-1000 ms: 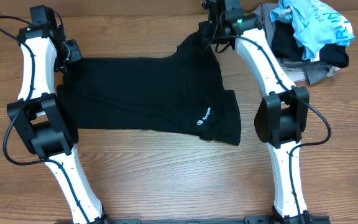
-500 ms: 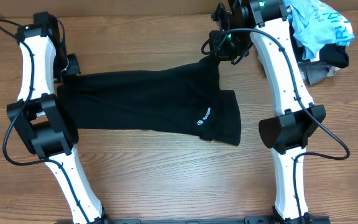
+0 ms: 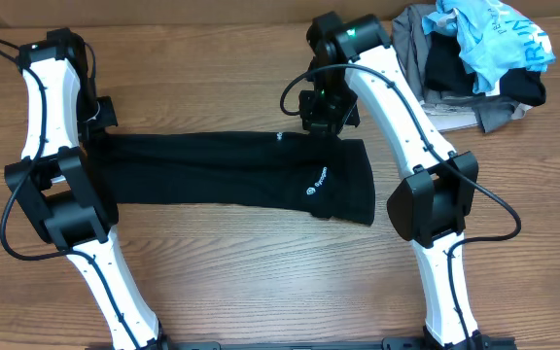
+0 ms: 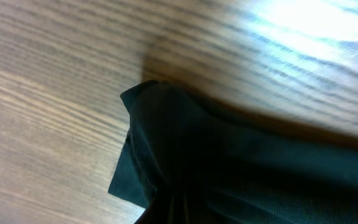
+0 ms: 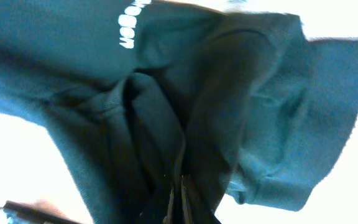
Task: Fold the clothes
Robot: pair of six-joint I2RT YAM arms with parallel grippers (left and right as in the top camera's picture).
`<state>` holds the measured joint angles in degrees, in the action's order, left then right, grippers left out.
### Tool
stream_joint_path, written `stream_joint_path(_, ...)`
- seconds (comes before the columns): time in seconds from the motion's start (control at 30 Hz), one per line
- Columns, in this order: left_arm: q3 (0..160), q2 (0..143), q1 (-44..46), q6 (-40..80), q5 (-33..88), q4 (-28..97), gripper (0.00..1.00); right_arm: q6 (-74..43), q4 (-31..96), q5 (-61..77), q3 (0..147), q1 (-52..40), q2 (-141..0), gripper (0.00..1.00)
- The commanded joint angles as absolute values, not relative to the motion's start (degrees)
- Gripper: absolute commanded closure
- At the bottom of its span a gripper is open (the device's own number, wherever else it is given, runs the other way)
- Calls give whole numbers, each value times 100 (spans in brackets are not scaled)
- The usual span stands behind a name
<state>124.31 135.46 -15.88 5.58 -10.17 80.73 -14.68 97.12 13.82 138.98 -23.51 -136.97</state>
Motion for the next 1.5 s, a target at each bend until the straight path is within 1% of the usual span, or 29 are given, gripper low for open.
stream_joint_path(0.0, 12409, 13563, -1627, 469, -1260, 8165, 96, -2086, 9708, 635, 13666, -2510, -13371, 96)
stream_joint_path(0.13, 12407, 13563, -1614, 469, -1260, 8204, 96, -2318, 9708, 548, 13380, -2552, -13284, 96)
stream_joint_path(0.37, 12311, 13563, -1625, 469, -1133, 8423, 96, -2856, 9660, -148, 12538, -2779, -12750, 96)
stream_joint_path(0.47, 12114, 13563, -1621, 469, -1037, 8473, 96, -2858, 9378, -110, 11933, -2801, -12580, 96)
stream_joint_path(0.63, 11618, 13563, -1625, 377, -1050, 8479, 95, -2679, 8991, 355, 11065, -2808, -12569, 96)
stream_joint_path(0.67, 11522, 13563, -1636, 377, -1050, 8466, 89, -2679, 8962, 353, 10975, -2812, -12569, 95)
stream_joint_path(0.7, 11417, 13563, -1651, 370, -1052, 8429, 76, -2655, 8903, 353, 10838, -2812, -12569, 89)
stream_joint_path(0.73, 11345, 13563, -1662, 355, -1050, 8383, 65, -2652, 8862, 351, 10761, -2812, -12569, 80)
stream_joint_path(0.77, 11281, 13563, -1678, 355, -1050, 8333, 54, -2633, 8833, 351, 10724, -2812, -12569, 59)
stream_joint_path(0.8, 11253, 13563, -1691, 357, -1048, 8309, 43, -2567, 8805, 353, 10724, -2790, -12569, 47)
stream_joint_path(0.83, 11255, 13563, -1693, 357, -1039, 8309, 39, -2545, 8777, 353, 10731, -2775, -12567, 40)
stream_joint_path(0.9, 11325, 13561, -1691, 261, -1000, 8313, 30, -2504, 8705, 353, 10805, -2687, -12512, 36)
stream_joint_path(0.93, 11399, 13561, -1691, 220, -939, 8361, 27, -2453, 8683, 364, 10881, -2617, -12462, 33)
stream_joint_path(0.97, 11480, 13561, -1691, 207, -886, 8420, 25, -2340, 8683, 434, 10965, -2558, -12416, 33)
stream_joint_path(1.13, 11799, 13351, -1758, 97, -644, 8705, 21, -1566, 8737, 1120, 11443, -2268, -11913, 30)
stream_joint_path(1.27, 11799, 12934, -1970, -172, 19, 8829, 20, -1262, 8860, 1326, 11601, -2123, -11187, 25)
stream_joint_path(1.33, 11797, 12597, -2067, -178, 237, 8868, 17, -1190, 8927, 1315, 11601, -2099, -10766, 23)
stream_joint_path(1.43, 11795, 11854, -2115, -174, 454, 8842, 10, -1173, 9021, 1295, 11601, -2097, -10097, 18)
stream_joint_path(1.47, 11789, 11413, -2108, -172, 454, 8772, 7, -1146, 9080, 1286, 11598, -2097, -9782, 16)
